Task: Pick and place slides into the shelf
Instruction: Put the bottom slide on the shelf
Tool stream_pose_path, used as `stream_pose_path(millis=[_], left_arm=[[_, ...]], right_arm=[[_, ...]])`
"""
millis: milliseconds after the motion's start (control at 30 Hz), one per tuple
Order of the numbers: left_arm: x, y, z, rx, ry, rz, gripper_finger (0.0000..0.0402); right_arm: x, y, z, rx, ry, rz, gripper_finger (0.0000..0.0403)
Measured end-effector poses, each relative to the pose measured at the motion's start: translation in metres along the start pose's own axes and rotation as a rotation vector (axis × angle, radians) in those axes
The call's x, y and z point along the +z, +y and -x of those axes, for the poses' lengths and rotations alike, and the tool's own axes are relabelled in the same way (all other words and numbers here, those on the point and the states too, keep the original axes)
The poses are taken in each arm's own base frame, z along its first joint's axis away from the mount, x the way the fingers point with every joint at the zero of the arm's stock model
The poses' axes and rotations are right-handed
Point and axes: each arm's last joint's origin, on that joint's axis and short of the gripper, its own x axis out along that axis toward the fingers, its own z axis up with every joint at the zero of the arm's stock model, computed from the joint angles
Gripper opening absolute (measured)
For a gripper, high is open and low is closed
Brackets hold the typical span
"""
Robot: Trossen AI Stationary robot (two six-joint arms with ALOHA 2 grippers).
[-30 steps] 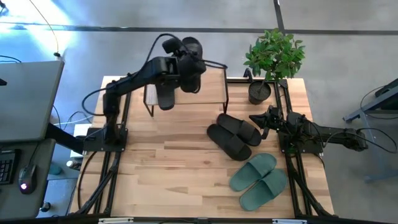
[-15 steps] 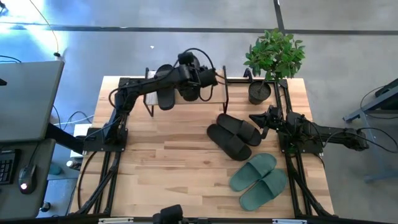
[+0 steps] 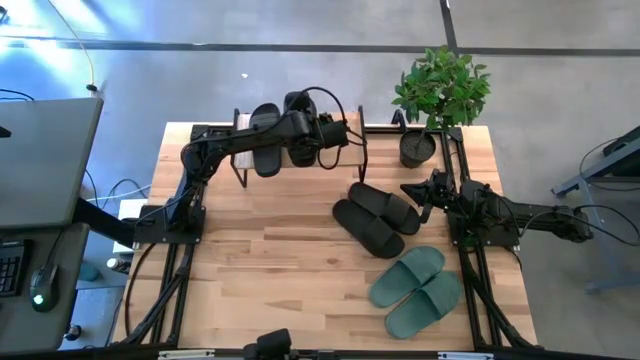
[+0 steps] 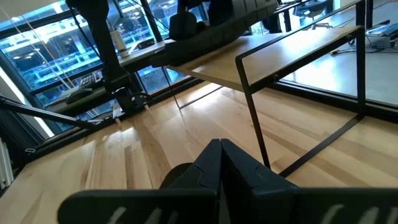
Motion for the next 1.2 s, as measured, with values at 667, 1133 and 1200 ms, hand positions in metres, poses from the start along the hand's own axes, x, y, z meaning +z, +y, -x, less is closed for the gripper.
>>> stream_pose_path(millis=[667,1133,1200], left_arm=[[-0.0036,-0.0012,0.0003,-0.02,0.018,-0.033,0.0],[-0.0032,-0.0031,0.0004,-0.086,0.006,-0.055,0.0],[-0.0041,-0.0033,0.0004,-0.088,0.011,-0.066,0.0]], right_arm=[[0.0,0.0,0.0,0.0,0.0,0.0,0.0],[0.0001,0.0,0.0,0.0,-0.001,0.0,0.0],[0.0001,0.0,0.0,0.0,-0.001,0.0,0.0]])
